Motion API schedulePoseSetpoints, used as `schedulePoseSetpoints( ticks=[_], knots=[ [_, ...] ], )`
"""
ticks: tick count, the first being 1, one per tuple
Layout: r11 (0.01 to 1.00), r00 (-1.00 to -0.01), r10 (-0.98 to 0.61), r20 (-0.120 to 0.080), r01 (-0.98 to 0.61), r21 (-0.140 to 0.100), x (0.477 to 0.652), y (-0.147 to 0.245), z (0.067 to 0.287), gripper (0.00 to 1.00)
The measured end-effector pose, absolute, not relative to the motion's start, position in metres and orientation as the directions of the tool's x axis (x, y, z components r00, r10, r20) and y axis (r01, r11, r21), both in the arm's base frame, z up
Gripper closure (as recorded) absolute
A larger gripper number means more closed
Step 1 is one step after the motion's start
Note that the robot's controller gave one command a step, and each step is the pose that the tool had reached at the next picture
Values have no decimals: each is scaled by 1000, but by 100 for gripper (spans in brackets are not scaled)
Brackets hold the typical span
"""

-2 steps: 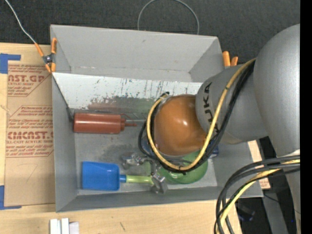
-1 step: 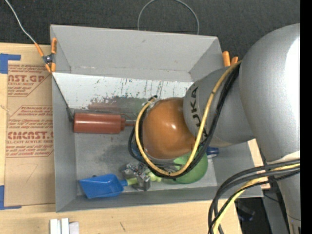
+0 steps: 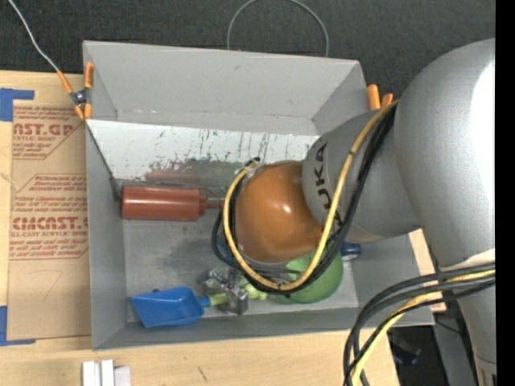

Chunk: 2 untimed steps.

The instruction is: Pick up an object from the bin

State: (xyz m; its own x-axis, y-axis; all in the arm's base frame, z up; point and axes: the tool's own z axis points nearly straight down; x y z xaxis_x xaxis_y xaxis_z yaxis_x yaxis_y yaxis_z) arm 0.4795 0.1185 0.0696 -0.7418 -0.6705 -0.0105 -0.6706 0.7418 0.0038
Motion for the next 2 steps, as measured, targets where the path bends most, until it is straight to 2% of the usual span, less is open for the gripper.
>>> schedulePoseSetpoints(
  ticks=[1,2],
  knots=[
    [740,-740,-672,-7,-672,6,481,112,150,100],
    [745,-745,-667,-13,-667,2,483,111,228,100]
  ],
)
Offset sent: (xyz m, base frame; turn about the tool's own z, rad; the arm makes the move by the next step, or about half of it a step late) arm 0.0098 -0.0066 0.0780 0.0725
